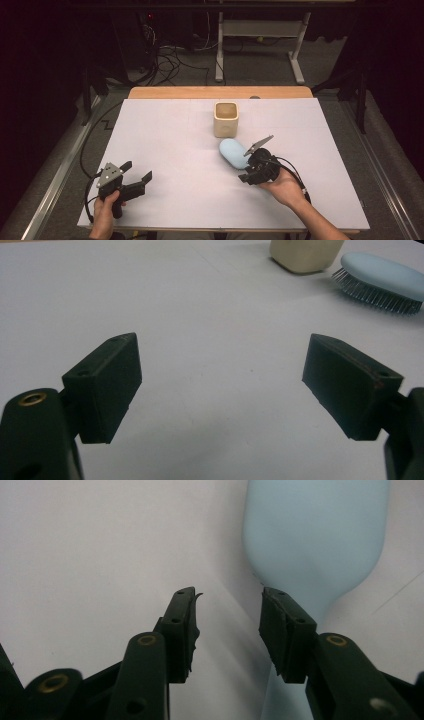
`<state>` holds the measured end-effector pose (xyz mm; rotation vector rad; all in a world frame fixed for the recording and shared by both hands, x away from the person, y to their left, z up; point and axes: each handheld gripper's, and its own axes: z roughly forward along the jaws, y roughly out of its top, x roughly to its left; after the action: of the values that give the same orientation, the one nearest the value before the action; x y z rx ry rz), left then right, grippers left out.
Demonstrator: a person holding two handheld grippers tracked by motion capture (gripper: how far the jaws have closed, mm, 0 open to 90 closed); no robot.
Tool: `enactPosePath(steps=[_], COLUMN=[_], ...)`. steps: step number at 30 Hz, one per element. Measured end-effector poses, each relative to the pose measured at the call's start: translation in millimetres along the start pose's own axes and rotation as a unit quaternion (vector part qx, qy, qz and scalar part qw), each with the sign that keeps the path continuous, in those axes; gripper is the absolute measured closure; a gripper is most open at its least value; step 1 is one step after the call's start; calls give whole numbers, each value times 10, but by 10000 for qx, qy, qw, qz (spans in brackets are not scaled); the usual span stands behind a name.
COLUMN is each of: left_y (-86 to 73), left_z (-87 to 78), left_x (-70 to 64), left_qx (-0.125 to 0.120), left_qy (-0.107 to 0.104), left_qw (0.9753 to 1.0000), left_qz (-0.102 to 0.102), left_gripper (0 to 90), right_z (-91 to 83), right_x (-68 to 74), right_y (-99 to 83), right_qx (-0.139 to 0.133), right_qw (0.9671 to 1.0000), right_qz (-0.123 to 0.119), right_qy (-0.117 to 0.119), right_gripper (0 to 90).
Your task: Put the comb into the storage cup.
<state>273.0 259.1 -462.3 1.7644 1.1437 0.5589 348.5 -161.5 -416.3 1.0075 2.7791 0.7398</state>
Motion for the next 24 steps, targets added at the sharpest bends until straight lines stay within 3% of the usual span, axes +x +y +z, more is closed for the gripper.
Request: enactPosePath(steps=[5, 9, 14, 18, 24], left_y=[0, 1, 0, 0, 1], left_z=[3, 7, 5, 7, 8], left_x=[0, -2, -2, -3, -2], left_qx=[-3, 16, 12, 17, 16], left_qy=[0, -8, -10, -17, -23], left_qw=[10000, 10000, 10000, 10000, 10000], left_qz=[-6, 9, 3, 7, 7], left_gripper=[169, 170, 170, 169, 170], right_z=[-53, -135, -154, -135, -45], right_x=[-15, -76, -116, -143, -206], right_y=[-52, -111, -128, -128, -108], right_qx=[-226, -517, -606, -570, -298], right_qw=[9997, 9982, 9973, 9969, 9970], right_qz=[42, 230, 321, 404, 533], right_qy=[-103, -186, -270, -348, -469], right_gripper=[536, 499, 480, 450, 415])
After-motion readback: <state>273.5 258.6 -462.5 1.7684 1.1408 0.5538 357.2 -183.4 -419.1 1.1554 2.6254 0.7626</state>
